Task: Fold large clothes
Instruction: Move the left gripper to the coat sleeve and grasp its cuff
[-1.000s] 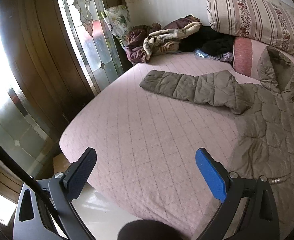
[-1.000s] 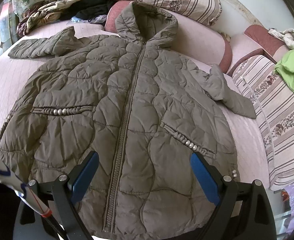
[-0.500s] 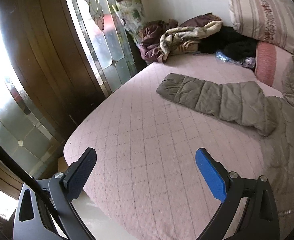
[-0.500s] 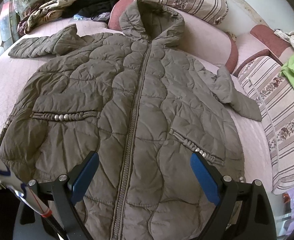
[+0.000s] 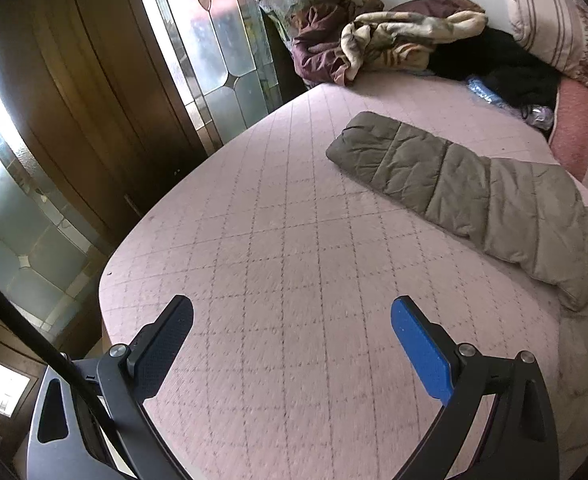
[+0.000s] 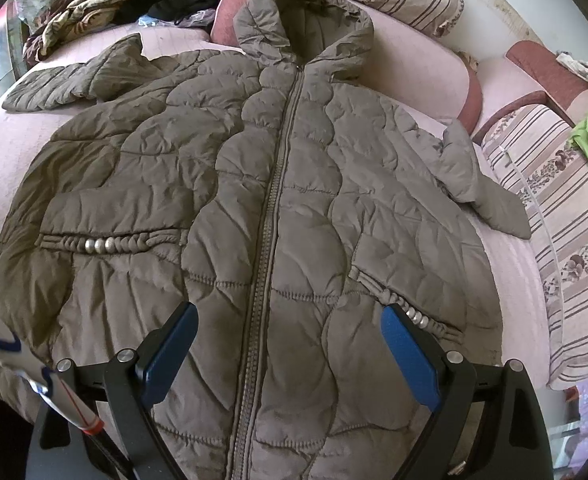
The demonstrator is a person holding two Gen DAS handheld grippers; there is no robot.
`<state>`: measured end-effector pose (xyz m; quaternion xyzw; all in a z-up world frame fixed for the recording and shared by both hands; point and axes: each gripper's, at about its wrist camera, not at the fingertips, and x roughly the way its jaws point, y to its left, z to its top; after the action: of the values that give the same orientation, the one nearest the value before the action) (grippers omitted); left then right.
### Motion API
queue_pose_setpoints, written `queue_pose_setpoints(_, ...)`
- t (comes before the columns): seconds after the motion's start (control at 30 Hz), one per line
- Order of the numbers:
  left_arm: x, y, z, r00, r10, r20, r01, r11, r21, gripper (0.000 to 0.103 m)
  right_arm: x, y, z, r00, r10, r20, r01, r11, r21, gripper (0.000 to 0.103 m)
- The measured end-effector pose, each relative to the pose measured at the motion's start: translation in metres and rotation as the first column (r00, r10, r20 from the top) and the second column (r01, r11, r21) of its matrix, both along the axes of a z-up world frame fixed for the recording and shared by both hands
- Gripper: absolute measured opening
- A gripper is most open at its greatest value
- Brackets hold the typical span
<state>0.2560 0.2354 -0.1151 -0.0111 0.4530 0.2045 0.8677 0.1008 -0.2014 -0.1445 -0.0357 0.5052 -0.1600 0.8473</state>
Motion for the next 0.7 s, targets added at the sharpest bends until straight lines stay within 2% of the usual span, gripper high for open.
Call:
queue_pose_setpoints(0.17, 0.022, 0.008, -0.012, 1.0, 0.014, -0.02, -0.015, 0.999, -0.044, 0.099, 0.005, -0.003, -0.004, 1.0, -0.006, -0.006, 0.006, 1.0, 0.002, 0.095)
queue_pose_setpoints(0.33, 0.053, 0.023, -0.027, 0.999, 0.038, -0.035, -0.043, 0.985, -0.167, 0.099, 0.008, -0.01, -0.007, 1.0, -0.025, 0.001, 0.025, 1.0, 0.011, 0.095)
queue_pose_setpoints(0.6, 0.115, 0.043, -0.05, 0.996, 0.078, -0.048, -0.09, 0.924, -0.371, 0.099, 0.011, -0.019, -0.014, 0.999, -0.05, 0.006, 0.05, 0.999, 0.021, 0.095)
queue_pose_setpoints(0.7, 0.137, 0.049, -0.056, 0.996, 0.085, -0.04, -0.094, 0.889, -0.448, 0.092, 0.013, -0.024, -0.015, 0.998, -0.061, 0.018, 0.061, 0.998, 0.024, 0.095)
